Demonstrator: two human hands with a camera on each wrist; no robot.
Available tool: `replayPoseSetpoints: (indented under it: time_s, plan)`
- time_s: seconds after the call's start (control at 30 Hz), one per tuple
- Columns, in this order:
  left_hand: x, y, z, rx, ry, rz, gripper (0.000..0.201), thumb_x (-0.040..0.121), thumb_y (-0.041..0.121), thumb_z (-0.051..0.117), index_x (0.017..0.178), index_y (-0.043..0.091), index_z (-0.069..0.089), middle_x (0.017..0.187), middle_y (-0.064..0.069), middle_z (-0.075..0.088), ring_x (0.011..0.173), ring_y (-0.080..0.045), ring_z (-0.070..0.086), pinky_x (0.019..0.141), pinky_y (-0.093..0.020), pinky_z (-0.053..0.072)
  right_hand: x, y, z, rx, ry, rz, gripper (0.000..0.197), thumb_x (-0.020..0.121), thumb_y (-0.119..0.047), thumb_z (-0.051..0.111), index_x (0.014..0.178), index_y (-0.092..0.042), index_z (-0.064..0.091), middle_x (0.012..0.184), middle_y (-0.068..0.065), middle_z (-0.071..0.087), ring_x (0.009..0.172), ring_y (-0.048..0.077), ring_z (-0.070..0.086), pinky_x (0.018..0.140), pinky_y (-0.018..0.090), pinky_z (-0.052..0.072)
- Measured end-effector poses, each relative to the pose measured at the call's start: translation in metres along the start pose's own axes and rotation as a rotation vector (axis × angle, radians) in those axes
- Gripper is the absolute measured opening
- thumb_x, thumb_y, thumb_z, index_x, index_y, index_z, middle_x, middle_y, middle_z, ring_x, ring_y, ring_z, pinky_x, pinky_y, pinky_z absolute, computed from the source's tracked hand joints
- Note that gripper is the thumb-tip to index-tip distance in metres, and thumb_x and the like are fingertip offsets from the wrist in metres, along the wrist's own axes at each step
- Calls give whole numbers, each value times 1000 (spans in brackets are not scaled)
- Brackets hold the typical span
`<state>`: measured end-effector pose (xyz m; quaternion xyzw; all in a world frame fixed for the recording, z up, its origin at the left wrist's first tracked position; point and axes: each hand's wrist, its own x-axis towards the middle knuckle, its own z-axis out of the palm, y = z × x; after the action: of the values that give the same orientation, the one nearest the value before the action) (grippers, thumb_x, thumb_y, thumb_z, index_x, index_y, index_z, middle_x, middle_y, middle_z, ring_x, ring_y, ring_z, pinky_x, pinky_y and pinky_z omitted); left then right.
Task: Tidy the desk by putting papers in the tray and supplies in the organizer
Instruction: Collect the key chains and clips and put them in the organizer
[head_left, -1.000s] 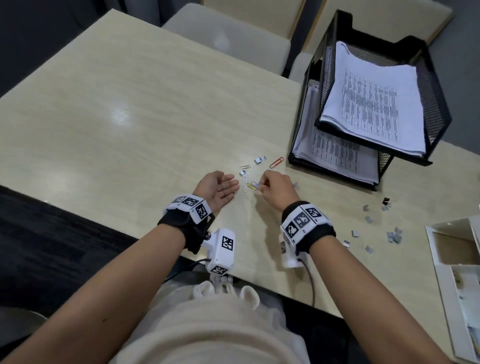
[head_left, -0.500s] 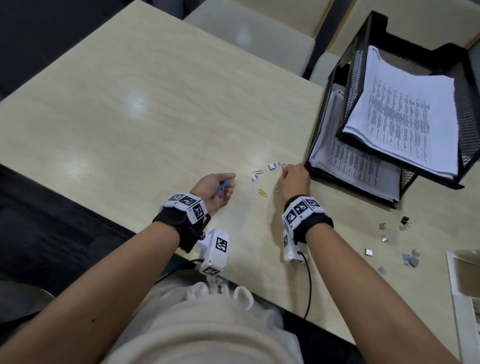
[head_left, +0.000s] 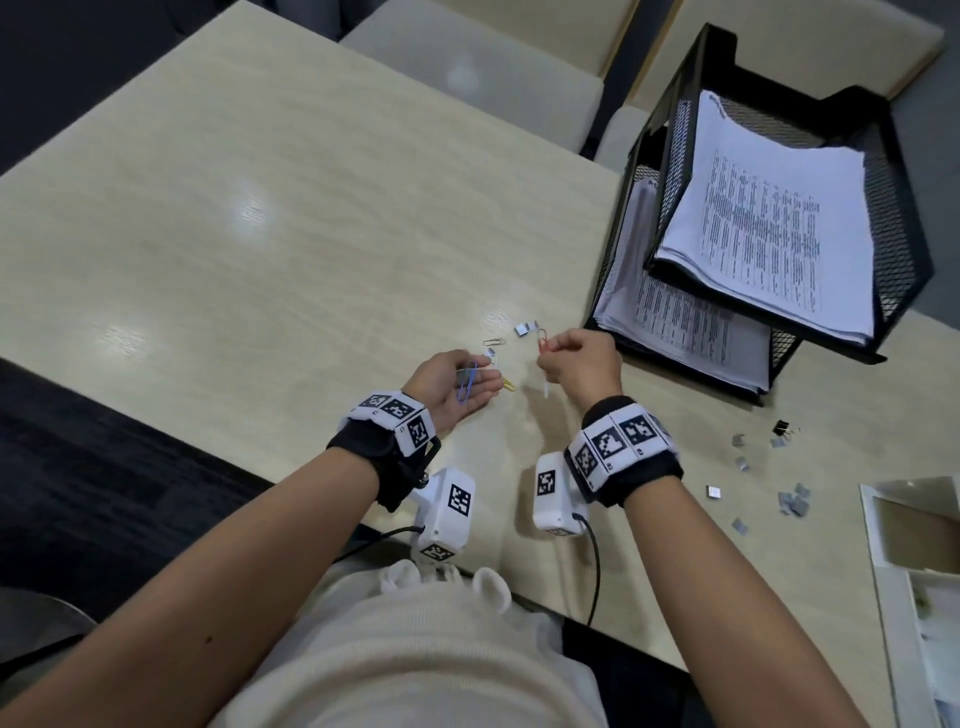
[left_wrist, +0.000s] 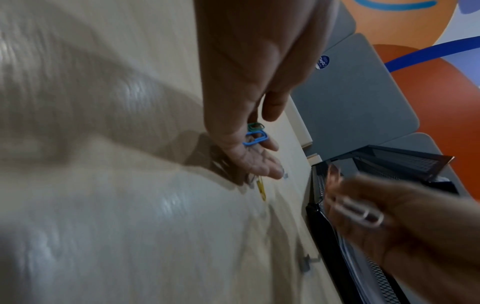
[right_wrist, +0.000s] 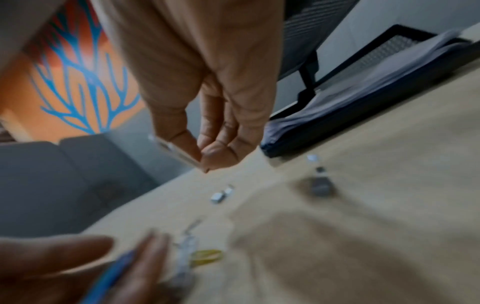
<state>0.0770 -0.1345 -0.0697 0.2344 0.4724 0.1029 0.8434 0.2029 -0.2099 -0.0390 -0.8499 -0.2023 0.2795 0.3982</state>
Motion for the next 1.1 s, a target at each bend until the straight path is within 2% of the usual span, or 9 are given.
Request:
replayPoseSetpoints:
  time_s: [0.1, 0.23, 0.4, 0.53, 0.67, 0.9, 0.97, 1.03, 1.1]
  plan:
    - [-1, -4, 6, -29, -25, -41, 43, 101, 34, 25, 80, 9, 53, 80, -11, 60, 69, -19, 61, 63, -27, 50, -13, -17, 9, 49, -167, -85, 16, 72, 5, 69, 65, -10, 66, 61, -2, 59, 58, 11, 55, 66, 28, 55]
    - [-2, -1, -1, -52, -23, -51, 47, 100, 42, 26, 72, 12, 48, 40, 0, 51, 29, -9, 45, 35, -10, 36, -9, -16, 22, -88, -93, -89, 27, 73, -1, 63, 52, -19, 63, 57, -1, 61, 70, 26, 61, 81, 42, 53]
    - [-6, 7, -21, -98, -13, -41, 45, 101, 40, 27, 63, 17, 35, 30, 7, 30, 22, -4, 25, 24, -11, 16, -16, -2, 41, -489, -155, -70, 16, 84, -3, 52, 91, 3, 65, 106, 19, 64, 105, 33, 56, 83, 33, 46]
    - [-10, 13, -28, -261, 82, -38, 40, 102, 26, 29, 67, 11, 40, 42, 0, 39, 28, -7, 36, 28, -9, 32, -21, 0, 46, -517, -120, -2, 12, 89, -5, 43, 84, -4, 54, 112, 23, 59, 104, 38, 57, 77, 34, 44]
    - [-11, 18, -32, -425, 137, -53, 36, 100, 12, 32, 67, 5, 43, 49, -5, 42, 53, -10, 38, 35, -15, 47, -20, -7, 51, -373, -50, 101, 21, 87, -3, 47, 102, 4, 60, 115, 19, 59, 110, 35, 53, 80, 32, 43]
    - [-1, 18, -37, -338, 158, -62, 37, 100, 16, 30, 65, 9, 40, 40, -3, 43, 23, -10, 46, 29, -12, 41, -27, -3, 59, -619, -86, -1, 7, 91, -6, 47, 90, -6, 54, 117, 19, 57, 109, 35, 53, 73, 35, 40]
    - [-3, 17, -35, -316, 132, -49, 31, 100, 12, 31, 74, 6, 46, 55, -6, 50, 36, -15, 60, 36, -16, 49, -28, -1, 54, -683, -118, -19, 12, 91, -6, 47, 101, -3, 54, 120, 18, 53, 114, 35, 49, 79, 37, 42]
    - [-4, 17, -32, -303, 99, -25, 23, 100, 9, 32, 85, 4, 49, 73, -8, 53, 71, -23, 68, 63, -23, 58, -28, -1, 49, -603, -118, -29, 6, 90, -6, 48, 93, -7, 53, 113, 18, 58, 108, 34, 54, 78, 34, 43]
    - [-1, 17, -31, -287, 71, -28, 24, 100, 10, 32, 84, 7, 50, 82, -8, 57, 95, -23, 59, 88, -32, 49, -28, -8, 45, -394, -100, -56, 4, 87, -7, 54, 85, -10, 56, 97, 13, 63, 94, 28, 58, 77, 30, 44]
